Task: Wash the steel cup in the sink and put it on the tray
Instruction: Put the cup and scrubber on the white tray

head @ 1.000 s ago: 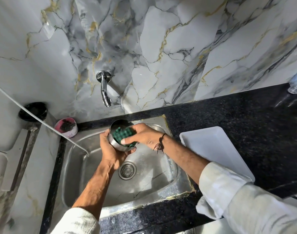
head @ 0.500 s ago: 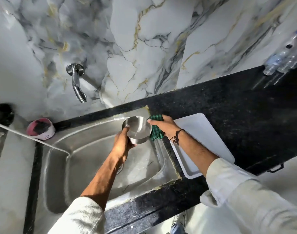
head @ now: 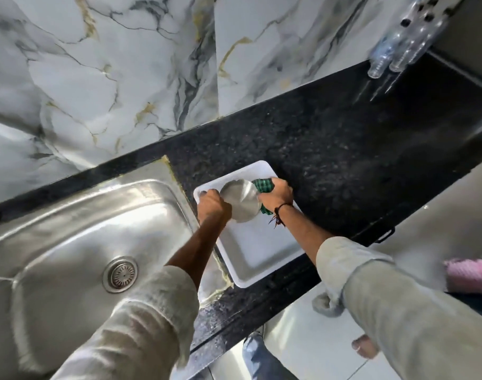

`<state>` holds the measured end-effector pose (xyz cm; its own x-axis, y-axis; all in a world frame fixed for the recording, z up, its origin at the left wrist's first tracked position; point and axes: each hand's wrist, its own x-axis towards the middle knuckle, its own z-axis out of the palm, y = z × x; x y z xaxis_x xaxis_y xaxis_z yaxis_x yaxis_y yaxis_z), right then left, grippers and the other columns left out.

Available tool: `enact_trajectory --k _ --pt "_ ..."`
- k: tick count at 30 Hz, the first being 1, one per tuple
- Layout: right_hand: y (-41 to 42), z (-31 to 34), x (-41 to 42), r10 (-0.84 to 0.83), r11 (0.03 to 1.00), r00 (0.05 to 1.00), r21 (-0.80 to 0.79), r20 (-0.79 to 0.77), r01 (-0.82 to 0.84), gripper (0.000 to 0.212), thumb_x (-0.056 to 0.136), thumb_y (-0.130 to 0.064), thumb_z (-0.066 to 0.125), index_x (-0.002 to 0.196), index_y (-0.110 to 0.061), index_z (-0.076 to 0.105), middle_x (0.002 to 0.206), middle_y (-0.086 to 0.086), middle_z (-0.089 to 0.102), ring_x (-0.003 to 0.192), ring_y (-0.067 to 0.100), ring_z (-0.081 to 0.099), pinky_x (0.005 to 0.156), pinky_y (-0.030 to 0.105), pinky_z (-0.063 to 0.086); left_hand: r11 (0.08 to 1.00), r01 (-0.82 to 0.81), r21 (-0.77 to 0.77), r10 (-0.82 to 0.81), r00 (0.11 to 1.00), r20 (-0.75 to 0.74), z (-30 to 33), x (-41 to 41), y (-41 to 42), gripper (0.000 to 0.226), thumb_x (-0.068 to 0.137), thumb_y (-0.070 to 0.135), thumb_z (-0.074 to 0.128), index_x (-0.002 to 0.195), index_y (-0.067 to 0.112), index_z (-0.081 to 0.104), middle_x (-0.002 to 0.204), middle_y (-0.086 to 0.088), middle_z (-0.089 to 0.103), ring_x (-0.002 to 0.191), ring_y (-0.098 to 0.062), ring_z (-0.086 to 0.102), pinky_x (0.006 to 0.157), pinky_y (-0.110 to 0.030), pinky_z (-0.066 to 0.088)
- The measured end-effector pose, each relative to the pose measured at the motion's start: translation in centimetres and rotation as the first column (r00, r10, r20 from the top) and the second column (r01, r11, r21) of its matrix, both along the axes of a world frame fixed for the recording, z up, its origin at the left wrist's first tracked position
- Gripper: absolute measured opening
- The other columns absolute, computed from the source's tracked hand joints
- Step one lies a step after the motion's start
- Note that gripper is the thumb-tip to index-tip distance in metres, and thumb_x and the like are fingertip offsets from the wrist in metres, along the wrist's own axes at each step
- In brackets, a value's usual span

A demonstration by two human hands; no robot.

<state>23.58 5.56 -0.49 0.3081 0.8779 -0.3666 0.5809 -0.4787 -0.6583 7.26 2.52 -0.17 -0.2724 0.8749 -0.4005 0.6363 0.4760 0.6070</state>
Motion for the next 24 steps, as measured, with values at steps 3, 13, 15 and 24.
enact_trajectory --k 3,13,15,24 --pt "0.7 -1.4 1.0 0.080 0.997 0.996 -0.017 0.035 -0.079 0.020 0.084 -0.015 0.076 0.103 -0.009 0.076 0.110 0.018 0.077 0.111 0.036 0.068 0.088 0.038 0.060 0.999 -0.029 -0.042 0.029 1.000 -0.005 -0.9 0.9 0.0 0.029 0.084 -0.002 0.065 0.113 -0.008 0.065 0.117 -0.030 0.069 0.110 -0.044 0.067 0.094 -0.048 0.058" --pt "-0.2 1.4 6.2 0.133 0.887 0.711 -0.237 -0.691 -0.396 0.021 0.089 -0.007 0.083 0.109 -0.013 0.082 0.112 0.014 0.084 0.091 0.023 0.082 0.070 0.038 0.066 0.949 -0.259 -0.180 0.291 0.501 0.815 0.8 2.4 -4.5 0.058 0.087 0.014 0.077 0.139 0.005 0.051 0.135 -0.024 0.065 0.117 -0.036 0.067 0.103 -0.052 0.056" --pt "-1.0 1.1 7.0 0.212 0.808 0.677 -0.264 -0.705 -0.527 0.028 0.090 -0.008 0.082 0.118 -0.008 0.080 0.109 0.011 0.084 0.090 0.019 0.083 0.067 0.035 0.066 0.942 -0.205 -0.264 0.323 0.356 0.877 0.5 2.3 -6.0 0.044 0.093 -0.002 0.070 0.134 0.002 0.053 0.124 -0.022 0.068 0.103 -0.033 0.070 0.086 -0.044 0.064" --pt "-3.7 -3.0 6.4 0.647 0.708 0.762 -0.387 0.020 -0.591 0.063 0.074 -0.028 0.096 0.130 -0.014 0.070 0.128 0.012 0.076 0.121 0.031 0.072 0.101 0.039 0.061 0.952 0.199 -0.233 -0.212 0.977 -0.033 -3.0 5.7 -6.8 0.044 0.089 0.020 0.079 0.124 0.001 0.060 0.115 -0.016 0.069 0.092 -0.026 0.065 0.064 -0.027 0.050"
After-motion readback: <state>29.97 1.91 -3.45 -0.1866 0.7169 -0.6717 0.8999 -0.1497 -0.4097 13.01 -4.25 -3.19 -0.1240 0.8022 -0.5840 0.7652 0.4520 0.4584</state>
